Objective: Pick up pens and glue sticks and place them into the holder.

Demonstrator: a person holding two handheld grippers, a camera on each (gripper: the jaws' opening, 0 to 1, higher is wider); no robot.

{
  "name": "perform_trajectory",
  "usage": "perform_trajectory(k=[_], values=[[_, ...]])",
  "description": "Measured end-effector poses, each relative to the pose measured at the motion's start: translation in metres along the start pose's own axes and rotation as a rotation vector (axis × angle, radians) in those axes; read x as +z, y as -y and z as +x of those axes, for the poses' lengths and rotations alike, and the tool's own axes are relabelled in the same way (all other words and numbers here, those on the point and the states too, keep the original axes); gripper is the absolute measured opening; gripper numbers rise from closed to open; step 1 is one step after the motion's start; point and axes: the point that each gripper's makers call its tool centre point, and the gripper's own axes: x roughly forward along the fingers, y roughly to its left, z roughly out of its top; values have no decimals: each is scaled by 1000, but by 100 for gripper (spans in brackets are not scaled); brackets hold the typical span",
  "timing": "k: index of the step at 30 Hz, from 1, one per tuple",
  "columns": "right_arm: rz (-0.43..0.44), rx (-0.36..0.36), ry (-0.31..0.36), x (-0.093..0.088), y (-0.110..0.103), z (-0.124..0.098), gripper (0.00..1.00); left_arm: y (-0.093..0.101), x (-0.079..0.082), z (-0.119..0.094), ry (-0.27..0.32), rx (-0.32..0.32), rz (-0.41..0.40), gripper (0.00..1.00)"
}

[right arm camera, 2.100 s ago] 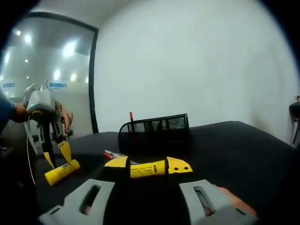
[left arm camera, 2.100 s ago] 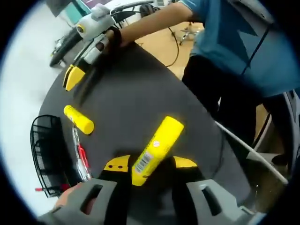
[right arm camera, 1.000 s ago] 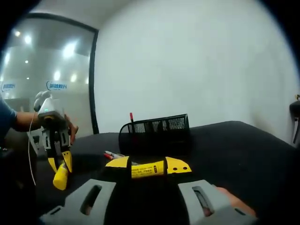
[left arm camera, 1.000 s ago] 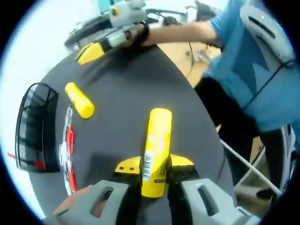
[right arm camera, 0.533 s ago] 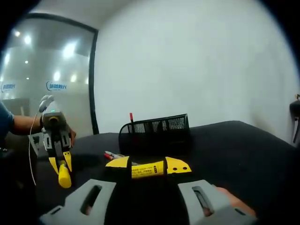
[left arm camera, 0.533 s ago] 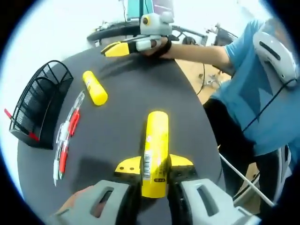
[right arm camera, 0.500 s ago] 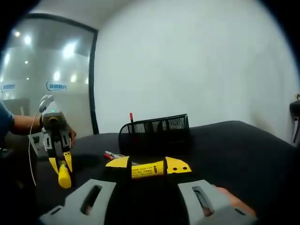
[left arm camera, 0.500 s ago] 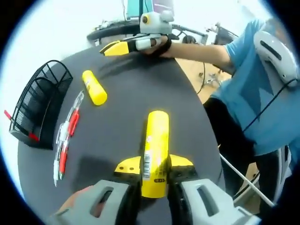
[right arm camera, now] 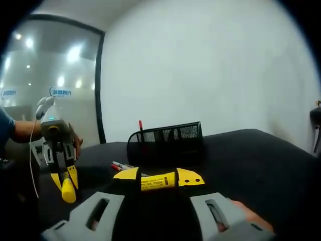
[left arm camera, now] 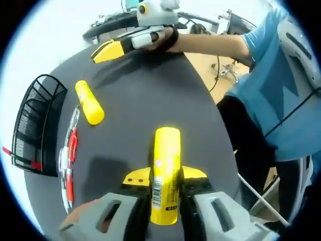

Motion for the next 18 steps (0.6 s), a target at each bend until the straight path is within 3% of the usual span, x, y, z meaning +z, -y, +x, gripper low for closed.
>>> perform_trajectory(k=[6,12,14,18], values=[[13,0,9,2,2,-1,24,-11,22,-18,243,58,-112,15],[15,1,10,2,1,-1,24,-22,31,-35,412,140,-191,15],[19,0,13,3,2,-1,24,-24,37,-42,494,155,-234,15],[26,2,20,4,2,-1,24,-28,55,-66,763,205,-337,15]])
